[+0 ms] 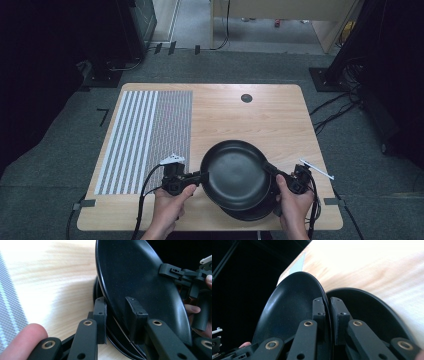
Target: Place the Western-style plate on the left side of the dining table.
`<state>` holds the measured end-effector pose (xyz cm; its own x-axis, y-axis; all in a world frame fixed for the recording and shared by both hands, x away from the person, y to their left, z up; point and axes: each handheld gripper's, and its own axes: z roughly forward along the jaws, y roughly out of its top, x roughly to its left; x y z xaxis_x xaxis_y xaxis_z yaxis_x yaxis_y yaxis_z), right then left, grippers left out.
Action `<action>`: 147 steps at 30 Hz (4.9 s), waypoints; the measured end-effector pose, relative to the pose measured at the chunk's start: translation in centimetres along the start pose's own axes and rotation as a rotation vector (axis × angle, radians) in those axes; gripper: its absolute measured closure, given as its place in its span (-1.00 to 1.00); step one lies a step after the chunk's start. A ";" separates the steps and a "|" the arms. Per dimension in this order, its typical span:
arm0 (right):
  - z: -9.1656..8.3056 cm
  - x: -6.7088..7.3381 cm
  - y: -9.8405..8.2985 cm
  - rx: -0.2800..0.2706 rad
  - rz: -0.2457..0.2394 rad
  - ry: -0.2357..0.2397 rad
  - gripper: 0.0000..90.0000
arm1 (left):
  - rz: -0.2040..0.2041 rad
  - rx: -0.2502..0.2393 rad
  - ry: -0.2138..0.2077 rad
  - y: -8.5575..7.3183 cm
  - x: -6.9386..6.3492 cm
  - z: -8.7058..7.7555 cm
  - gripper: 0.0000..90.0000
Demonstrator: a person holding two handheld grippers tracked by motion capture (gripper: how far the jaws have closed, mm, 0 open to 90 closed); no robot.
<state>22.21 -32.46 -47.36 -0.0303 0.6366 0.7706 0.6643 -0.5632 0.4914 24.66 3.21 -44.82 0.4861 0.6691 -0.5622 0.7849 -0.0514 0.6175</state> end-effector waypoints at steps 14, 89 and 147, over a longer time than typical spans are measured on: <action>7.0 7.1 0.9 0.055 -0.097 0.040 0.85 | -0.084 -0.073 0.056 2.6 5.6 -6.2 0.62; 30.9 13.8 -3.2 0.071 -0.285 -0.136 0.24 | -0.304 -0.146 0.336 7.5 24.8 -10.5 -0.09; 4.4 4.2 2.7 -0.035 -0.645 -0.111 -0.46 | 0.070 -0.263 0.600 -5.2 12.0 -11.3 -0.80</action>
<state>27.11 -28.99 -44.57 -0.3357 0.9021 0.2712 0.5143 -0.0657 0.8551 22.12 19.87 -48.55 0.1741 0.9720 -0.1580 0.6021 0.0219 0.7982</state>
